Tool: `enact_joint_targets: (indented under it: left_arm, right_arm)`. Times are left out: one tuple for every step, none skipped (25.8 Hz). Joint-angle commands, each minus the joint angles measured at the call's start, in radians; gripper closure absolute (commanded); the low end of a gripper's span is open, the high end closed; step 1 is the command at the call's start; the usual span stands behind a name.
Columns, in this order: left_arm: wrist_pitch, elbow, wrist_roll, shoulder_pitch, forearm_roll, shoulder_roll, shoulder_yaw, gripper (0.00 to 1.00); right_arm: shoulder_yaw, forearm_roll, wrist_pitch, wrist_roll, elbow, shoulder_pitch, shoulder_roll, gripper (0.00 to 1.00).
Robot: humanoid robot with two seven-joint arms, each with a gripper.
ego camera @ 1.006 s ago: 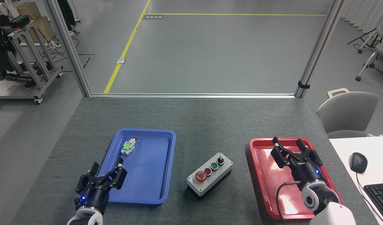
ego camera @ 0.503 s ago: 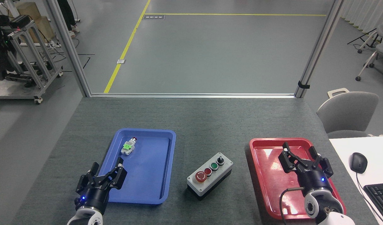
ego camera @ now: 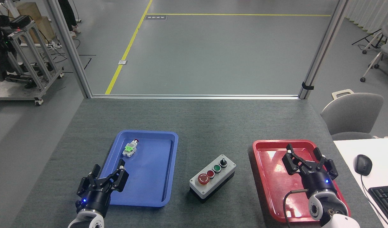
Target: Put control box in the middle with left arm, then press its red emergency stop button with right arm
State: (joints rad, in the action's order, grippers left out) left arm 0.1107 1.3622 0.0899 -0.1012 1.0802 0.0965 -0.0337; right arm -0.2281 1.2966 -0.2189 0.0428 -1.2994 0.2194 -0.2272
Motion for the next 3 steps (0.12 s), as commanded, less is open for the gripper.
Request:
enact_joint_targets:
  left_arm:
    - [0.0, 0.0, -0.001, 0.0, 0.0, 0.0, 0.0, 0.01]
    - [0.0, 0.0, 0.001, 0.0, 0.001, 0.0, 0.0, 0.01]
    - [0.0, 0.0, -0.001, 0.0, 0.0, 0.0, 0.0, 0.01]
  right_arm:
    - [0.004, 0.009, 0.001, -0.001, 0.0, 0.002, 0.003, 0.0]
    - [0.004, 0.009, 0.003, 0.0, 0.0, 0.002, 0.003, 0.0]
    - [0.006, 0.009, 0.006, -0.001, 0.0, 0.003, 0.005, 0.0]
